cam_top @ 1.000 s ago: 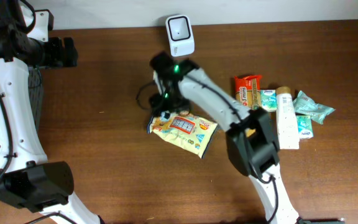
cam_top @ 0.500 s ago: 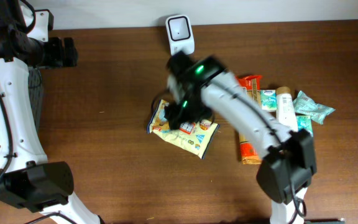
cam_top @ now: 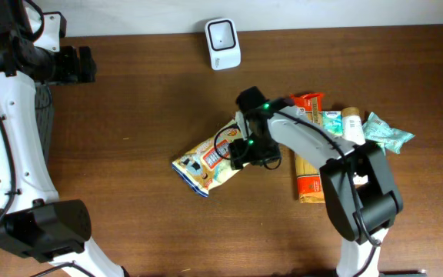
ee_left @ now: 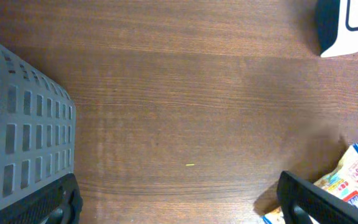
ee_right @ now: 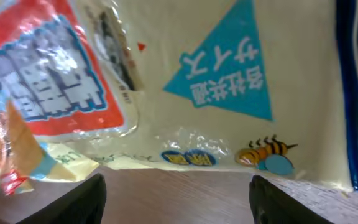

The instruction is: Scan the item barcode

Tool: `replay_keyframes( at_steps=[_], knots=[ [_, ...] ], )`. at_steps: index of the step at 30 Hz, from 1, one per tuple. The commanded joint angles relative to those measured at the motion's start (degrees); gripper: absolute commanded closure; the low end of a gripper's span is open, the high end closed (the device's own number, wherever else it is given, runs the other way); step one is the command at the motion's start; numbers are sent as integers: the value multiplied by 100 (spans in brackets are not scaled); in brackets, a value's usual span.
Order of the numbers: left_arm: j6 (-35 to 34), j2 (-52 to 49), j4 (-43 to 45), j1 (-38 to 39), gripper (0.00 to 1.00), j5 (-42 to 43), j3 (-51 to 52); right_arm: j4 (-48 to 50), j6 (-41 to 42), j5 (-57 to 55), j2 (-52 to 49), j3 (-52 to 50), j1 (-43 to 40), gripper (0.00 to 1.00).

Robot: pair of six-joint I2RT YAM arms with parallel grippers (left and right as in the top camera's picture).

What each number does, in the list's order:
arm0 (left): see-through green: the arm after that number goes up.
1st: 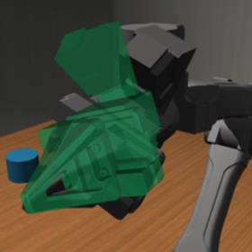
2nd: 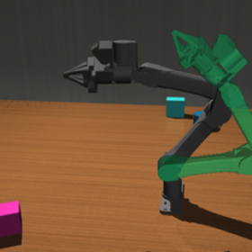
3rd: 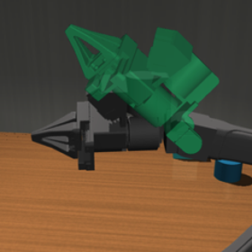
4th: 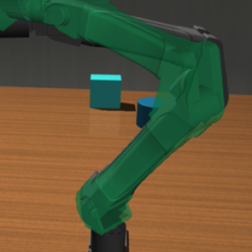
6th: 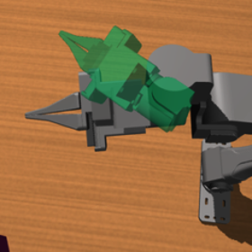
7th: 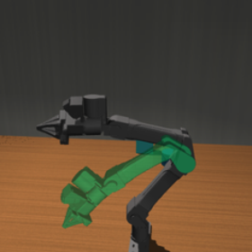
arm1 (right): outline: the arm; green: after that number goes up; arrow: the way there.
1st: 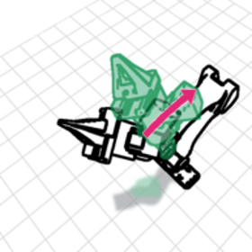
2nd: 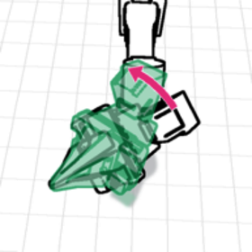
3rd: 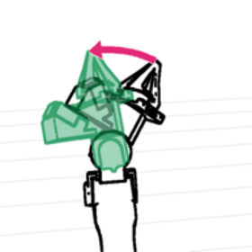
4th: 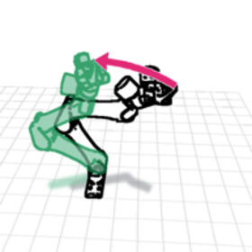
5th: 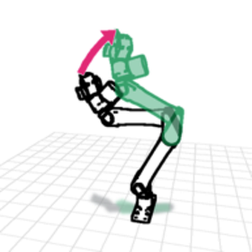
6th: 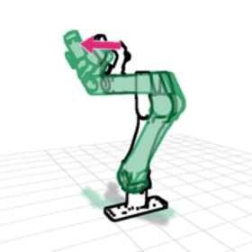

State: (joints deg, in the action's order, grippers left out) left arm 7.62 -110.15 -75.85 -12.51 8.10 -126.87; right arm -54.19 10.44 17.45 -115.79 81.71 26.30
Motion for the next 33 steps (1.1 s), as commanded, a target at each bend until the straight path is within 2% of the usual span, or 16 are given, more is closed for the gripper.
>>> replay_keyframes(
  at_steps=[1,3,4,6,9,12,17,20,21,22,24,26,30,33],
  knots=[
    [-48,24,9,-2,1,-2,-46,-188,-299,203,177,608,-245,23],
    [-48,24,9,-2,1,-2,-46,-251,-723,208,186,1156,-581,13],
    [-48,24,9,-2,1,-2,-46,-120,-874,205,186,1270,-754,12],
    [-48,24,9,-2,1,-2,-46,264,-1274,256,109,1268,-1086,12],
    [-48,24,9,-2,1,-2,-46,240,-1947,1346,-466,1266,-1327,12],
    [-48,24,9,-2,1,-2,-46,101,-2116,2330,-964,1257,-1257,11],
    [-48,24,9,-2,1,-2,-46,-129,-2111,2699,-1373,1095,-872,13],
    [-48,24,9,-2,1,-4,-46,-153,-1958,2682,-1578,1082,-511,20],
    [-48,24,9,-2,1,-2,-46,-127,-1602,2500,-1617,1080,-450,27],
    [-48,24,9,-2,1,-2,-46,-101,-1215,2271,-1620,1080,-442,46],
    [-48,24,9,-2,1,-2,-46,-85,-1078,2190,-1617,1080,-439,80],
    [-48,24,9,-2,1,-2,-46,-81,-1078,2201,-1620,1082,-439,96],
    [-48,24,9,-2,1,-2,-46,-146,-1078,2398,-1405,1325,-518,96],
    [-48,24,9,-2,1,-2,-46,-560,-931,1486,-737,1899,-538,96]
  ],
)
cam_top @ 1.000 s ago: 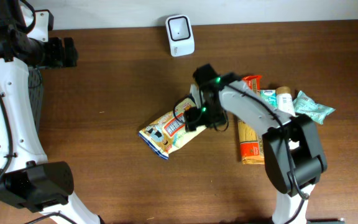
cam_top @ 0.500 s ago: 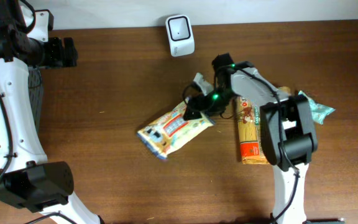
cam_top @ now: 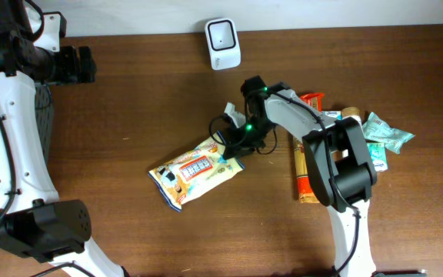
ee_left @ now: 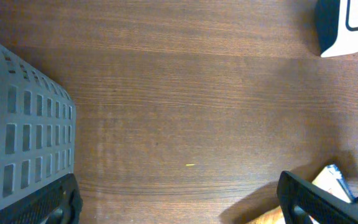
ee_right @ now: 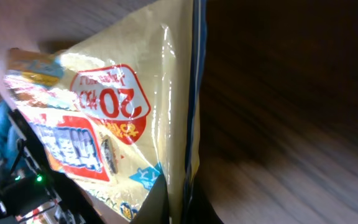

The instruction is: Scan the item barcode

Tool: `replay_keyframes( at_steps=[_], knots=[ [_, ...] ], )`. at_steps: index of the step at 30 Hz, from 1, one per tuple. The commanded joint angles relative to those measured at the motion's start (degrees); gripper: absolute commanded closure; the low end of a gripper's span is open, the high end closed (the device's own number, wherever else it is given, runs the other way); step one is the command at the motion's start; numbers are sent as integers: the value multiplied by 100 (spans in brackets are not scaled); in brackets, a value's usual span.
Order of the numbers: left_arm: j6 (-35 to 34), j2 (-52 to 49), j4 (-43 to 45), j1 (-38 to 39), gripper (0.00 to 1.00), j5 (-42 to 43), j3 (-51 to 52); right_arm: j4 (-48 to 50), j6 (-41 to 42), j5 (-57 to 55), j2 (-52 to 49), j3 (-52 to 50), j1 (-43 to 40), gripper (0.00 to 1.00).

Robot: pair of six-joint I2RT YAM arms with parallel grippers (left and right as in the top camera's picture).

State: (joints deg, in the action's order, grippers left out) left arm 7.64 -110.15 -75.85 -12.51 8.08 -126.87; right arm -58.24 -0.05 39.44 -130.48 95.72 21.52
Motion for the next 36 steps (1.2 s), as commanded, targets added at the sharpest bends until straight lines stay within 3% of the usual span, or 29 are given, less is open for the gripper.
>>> replay_keyframes(
  at_steps=[1,5,9,15,18,19,20,21,22,25,29,34,36],
  knots=[
    [-50,24,9,-2,1,0,-46,-463,131,-1318,1060,820,-39,96],
    [-50,24,9,-2,1,0,-46,-1510,669,-3635,1963,1921,186,96],
    [-50,24,9,-2,1,0,-46,-2114,879,-5849,1862,2212,1368,96],
    [-50,24,9,-2,1,0,-46,-1930,1152,-5799,-125,2208,2977,93],
    [-50,24,9,-2,1,0,-46,-1456,1147,-5471,-407,2208,3685,92],
    [-50,24,9,-2,1,0,-46,-1287,1147,-5464,-404,2210,3823,77],
    [-50,24,9,-2,1,0,-46,-1193,1147,-5458,-404,2210,3932,46],
    [-50,24,9,-2,1,0,-46,-1158,1150,-5455,-404,2210,3978,32],
    [-50,24,9,-2,1,0,-46,-1150,1150,-5440,-400,2232,3991,24],
    [-50,24,9,-4,1,0,-46,-1300,1104,-5128,-275,2562,3674,20],
    [-50,24,9,-2,1,0,-46,-1871,678,-3805,-92,3705,2232,15],
    [-50,24,9,-4,1,0,-46,-2096,-1272,-1176,-160,3329,-240,5],
    [-50,24,9,-2,1,0,-46,-2048,-1858,-719,-271,2894,-540,4]
  ],
)
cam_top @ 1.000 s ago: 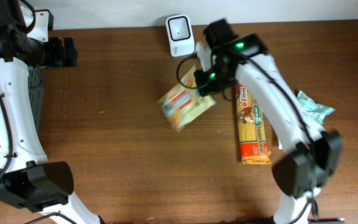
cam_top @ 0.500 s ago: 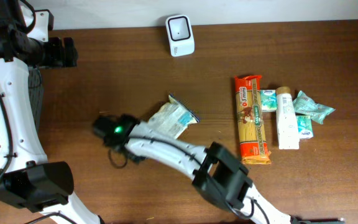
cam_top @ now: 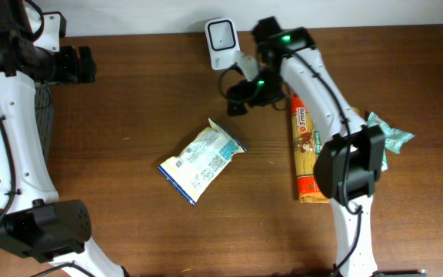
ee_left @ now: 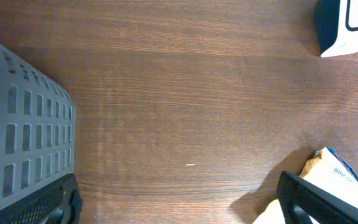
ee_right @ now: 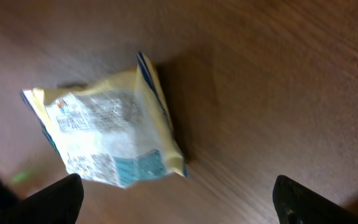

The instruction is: Scan the item barcode

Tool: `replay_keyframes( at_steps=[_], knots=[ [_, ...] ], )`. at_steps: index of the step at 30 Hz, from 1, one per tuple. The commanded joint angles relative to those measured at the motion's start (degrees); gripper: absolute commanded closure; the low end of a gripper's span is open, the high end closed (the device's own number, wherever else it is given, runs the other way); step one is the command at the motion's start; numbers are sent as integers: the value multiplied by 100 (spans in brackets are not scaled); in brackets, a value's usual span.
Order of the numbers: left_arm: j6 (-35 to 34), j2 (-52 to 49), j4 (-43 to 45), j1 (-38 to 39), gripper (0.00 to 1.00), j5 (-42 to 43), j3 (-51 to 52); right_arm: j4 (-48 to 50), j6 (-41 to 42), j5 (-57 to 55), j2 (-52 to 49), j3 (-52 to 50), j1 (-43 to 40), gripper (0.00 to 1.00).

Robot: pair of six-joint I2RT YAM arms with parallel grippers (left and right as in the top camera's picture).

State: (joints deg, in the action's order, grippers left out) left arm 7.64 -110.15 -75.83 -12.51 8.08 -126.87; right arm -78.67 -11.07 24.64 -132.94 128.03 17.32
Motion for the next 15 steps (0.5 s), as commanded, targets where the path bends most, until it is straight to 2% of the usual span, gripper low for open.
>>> replay_keyframes(
  at_steps=[1,6,12,14,15],
  knots=[
    [-50,24,7,-2,1,0,-46,61,-973,933,-114,-632,-208,4],
    [-50,24,7,-4,1,0,-46,850,-992,1357,-267,-1425,-87,4],
    [-50,24,7,-2,1,0,-46,1320,-728,1397,-813,-1499,608,6],
    [-50,24,7,-2,1,0,-46,1453,-142,1158,-957,-1499,699,22],
    [-50,24,7,-2,1,0,-46,1464,-37,1154,-966,-1499,699,36]
  ],
)
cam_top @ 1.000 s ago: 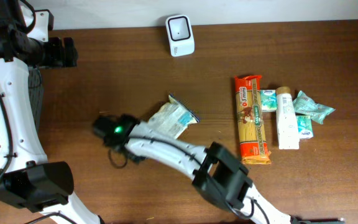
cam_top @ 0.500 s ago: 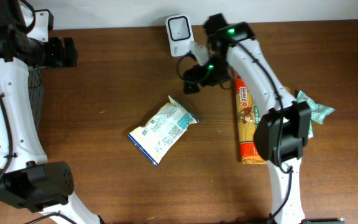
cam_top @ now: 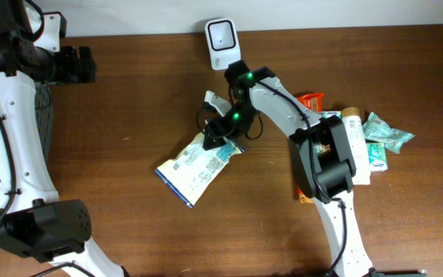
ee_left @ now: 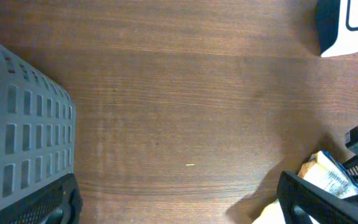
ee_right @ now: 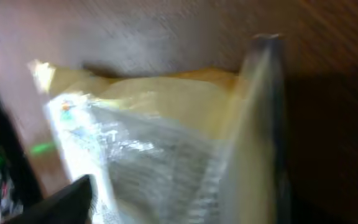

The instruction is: Scan the item barcode

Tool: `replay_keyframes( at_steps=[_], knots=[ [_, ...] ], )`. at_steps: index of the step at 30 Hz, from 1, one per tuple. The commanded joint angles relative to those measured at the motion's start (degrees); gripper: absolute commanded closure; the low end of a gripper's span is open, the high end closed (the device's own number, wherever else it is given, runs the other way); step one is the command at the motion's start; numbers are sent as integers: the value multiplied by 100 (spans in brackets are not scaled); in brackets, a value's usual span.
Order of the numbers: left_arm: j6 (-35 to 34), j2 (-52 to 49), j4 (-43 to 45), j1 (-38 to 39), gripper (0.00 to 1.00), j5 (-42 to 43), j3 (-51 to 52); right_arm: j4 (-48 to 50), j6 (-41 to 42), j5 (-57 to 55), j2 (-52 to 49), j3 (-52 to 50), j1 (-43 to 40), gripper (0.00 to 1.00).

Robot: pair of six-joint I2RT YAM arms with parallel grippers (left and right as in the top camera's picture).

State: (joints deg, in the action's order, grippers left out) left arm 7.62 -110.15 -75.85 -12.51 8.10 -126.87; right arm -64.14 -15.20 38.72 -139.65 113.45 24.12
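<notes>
The snack bag (cam_top: pixel 194 169) lies on the table with its white and blue back facing up. In the right wrist view the bag (ee_right: pixel 166 124) fills the blurred frame. My right gripper (cam_top: pixel 218 132) is down at the bag's upper right end. It stands open (ee_right: pixel 185 205), with the bag between its spread fingers; only one fingertip (ee_right: pixel 64 199) shows. The white scanner (cam_top: pixel 222 33) stands at the table's back edge. My left gripper (cam_top: pixel 79 65) hangs open (ee_left: pixel 180 202) at the far left, with nothing in it.
Several other groceries lie at the right: a red pack (cam_top: pixel 310 100), a bottle (cam_top: pixel 352 123), a teal packet (cam_top: pixel 387 132) and an orange pasta pack (cam_top: pixel 306 188). A grey basket (ee_left: pixel 23 124) sits below the left gripper. The left wrist view also shows the scanner (ee_left: pixel 347 25) and the bag's corner (ee_left: pixel 331 180).
My right gripper was open beside the scanner, clear of the bag. It is now down at the bag's upper right end. The bag has shifted slightly to the left. The left arm is unchanged.
The bag first lay printed side up with my open right gripper at its right end. Then the gripper was shut on the bag's edge, further left. Later the bag lay back side up and the gripper was open by the scanner. Now it is at the bag again.
</notes>
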Motion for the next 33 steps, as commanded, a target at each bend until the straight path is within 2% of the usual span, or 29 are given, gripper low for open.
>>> replay_keyframes(
  at_steps=[1,2,3,4,6,8,12,16,21,24,26,28,29,31,33],
  knots=[
    [-48,24,9,-2,1,-2,-46,9,413,-256,-313,-42,37,44],
    [-48,24,9,-2,1,-2,-46,11,483,-273,-319,-42,55,66],
    [-48,24,9,-2,1,-2,-46,11,483,-278,-319,-42,61,83],
    [-48,24,11,-2,1,-2,-46,11,483,-273,-319,-42,61,96],
    [-48,24,9,-2,1,-2,-46,4,522,-249,-317,-42,57,96],
    [-48,24,9,-2,1,-2,-46,-188,520,348,-278,-39,55,96],
    [-48,24,9,0,1,-2,-46,-721,612,435,516,-28,-181,96],
    [-48,24,9,2,1,-2,-46,-903,1668,149,2017,-28,-883,96],
    [-48,24,9,2,1,-2,-46,-1491,2520,79,2920,-28,-1139,96],
    [-48,24,9,2,1,-2,-46,-1517,2516,599,3093,-28,-1191,96],
    [-48,24,9,2,1,-2,-46,-1467,2461,525,3095,-28,-1220,96],
    [-48,24,11,2,1,-2,-46,-1119,1637,-44,3091,-31,-1130,96],
    [-48,24,9,2,1,-2,-46,-927,1602,-308,3091,-31,-1058,96],
    [-48,24,9,0,1,-2,-46,-87,1604,-1777,3086,-31,-754,96],
    [-48,24,9,2,1,-2,-46,946,1604,-3838,3029,-31,-413,96]
  ],
)
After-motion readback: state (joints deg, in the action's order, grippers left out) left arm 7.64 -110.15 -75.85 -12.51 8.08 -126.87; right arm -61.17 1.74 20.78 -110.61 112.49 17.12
